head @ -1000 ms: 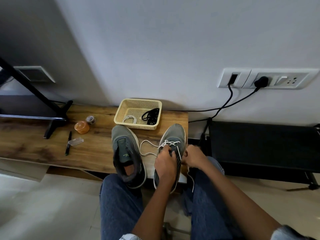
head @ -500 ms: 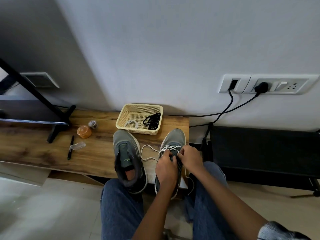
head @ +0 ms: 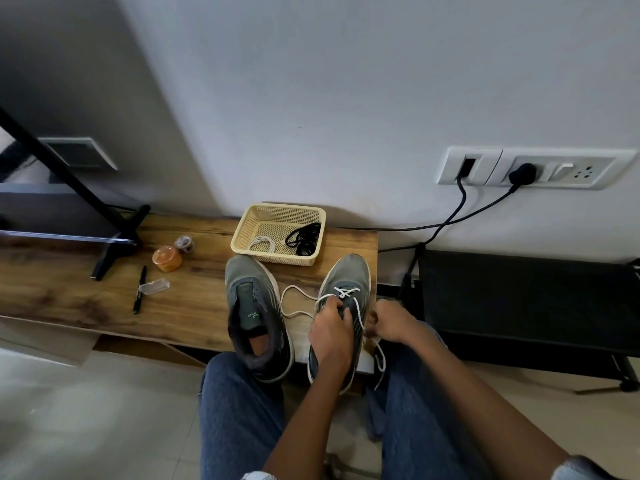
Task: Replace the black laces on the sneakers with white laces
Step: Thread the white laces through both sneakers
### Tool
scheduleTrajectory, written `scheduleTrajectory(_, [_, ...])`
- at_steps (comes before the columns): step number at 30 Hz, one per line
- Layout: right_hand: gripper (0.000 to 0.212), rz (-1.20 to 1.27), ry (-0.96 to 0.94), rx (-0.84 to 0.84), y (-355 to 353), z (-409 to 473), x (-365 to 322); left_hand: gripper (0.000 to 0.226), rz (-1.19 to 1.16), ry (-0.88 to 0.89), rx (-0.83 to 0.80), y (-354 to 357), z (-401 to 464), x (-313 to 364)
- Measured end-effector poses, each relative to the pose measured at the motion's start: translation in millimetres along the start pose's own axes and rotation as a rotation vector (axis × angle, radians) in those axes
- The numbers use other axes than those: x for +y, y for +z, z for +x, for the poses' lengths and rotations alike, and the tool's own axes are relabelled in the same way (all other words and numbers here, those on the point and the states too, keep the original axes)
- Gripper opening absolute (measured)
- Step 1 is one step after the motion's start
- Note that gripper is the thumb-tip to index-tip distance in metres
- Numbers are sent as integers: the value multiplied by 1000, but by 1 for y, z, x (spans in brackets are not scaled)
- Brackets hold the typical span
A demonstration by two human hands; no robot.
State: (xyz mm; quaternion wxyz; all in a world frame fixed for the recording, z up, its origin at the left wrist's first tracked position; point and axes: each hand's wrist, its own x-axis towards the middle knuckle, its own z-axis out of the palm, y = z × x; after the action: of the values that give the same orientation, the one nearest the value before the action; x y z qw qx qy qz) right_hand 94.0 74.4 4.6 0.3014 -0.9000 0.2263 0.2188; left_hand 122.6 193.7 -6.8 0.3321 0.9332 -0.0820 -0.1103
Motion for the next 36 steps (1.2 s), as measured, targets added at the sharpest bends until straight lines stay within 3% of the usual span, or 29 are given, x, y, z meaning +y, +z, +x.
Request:
scheduleTrajectory(4, [13, 182, 49, 318, 5, 10, -4, 16, -13, -9, -3, 0, 0, 0])
scheduleTrajectory(6, [14, 226, 47, 364, 7, 14, -11, 16, -11, -8, -6, 0, 1, -1])
scheduleTrajectory(10, [13, 226, 62, 383, 10, 17, -21, 16, -9, -8, -6, 0, 2, -2])
scheduleTrajectory(15, [26, 276, 82, 320, 6, 16, -17, 15, -25, -21, 16, 2, 2, -2])
scheduleTrajectory(21, [16, 391, 60, 279, 13, 7, -5, 14, -22, -18, 34, 3, 1, -2])
scheduleTrajectory(28, [24, 380, 43, 257, 8, 6, -7, 14, -33, -29, 42, 3, 1, -2])
scheduleTrajectory(36, [8, 435, 26, 357, 23, 7, -4, 19, -151, 13, -39, -6, 5, -10])
